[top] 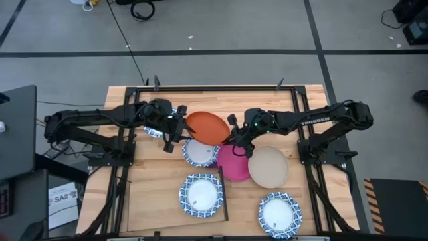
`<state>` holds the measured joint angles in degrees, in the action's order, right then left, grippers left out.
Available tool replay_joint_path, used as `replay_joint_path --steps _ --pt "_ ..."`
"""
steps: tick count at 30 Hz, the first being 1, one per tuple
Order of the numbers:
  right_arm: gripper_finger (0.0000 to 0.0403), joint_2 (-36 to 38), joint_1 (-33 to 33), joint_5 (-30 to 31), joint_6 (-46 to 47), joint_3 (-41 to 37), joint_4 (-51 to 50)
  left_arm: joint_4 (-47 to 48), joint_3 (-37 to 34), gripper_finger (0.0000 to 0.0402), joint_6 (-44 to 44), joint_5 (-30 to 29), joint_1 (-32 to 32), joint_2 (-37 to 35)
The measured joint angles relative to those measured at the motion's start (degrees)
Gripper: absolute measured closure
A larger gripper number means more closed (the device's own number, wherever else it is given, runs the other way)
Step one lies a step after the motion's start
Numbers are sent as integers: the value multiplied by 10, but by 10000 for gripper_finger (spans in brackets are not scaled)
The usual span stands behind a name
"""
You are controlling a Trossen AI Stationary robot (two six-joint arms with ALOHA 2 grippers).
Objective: Place and stack plates onto a shelf
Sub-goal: Put the orange plate on the shelf
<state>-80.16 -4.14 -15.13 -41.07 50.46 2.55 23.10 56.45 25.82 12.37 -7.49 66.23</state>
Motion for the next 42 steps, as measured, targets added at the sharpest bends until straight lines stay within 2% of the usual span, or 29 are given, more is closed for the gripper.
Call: replay_joint_path --steps 5,19,32,38,42 --pt "379 0 0 -3 -1 0 1 10 0 289 -2 30 0 7" --pt "372 0 0 -1 -3 0 9 24 -1 364 1 65 0 13" --pt "332 1 -1 15 19 0 24 24 -1 370 -3 64 1 12" --pt "308 1 -1 54 40 0 31 22 -1 370 -4 56 0 12" --pt "292 1 -1 59 41 2 42 17 -1 371 -3 53 0 13"
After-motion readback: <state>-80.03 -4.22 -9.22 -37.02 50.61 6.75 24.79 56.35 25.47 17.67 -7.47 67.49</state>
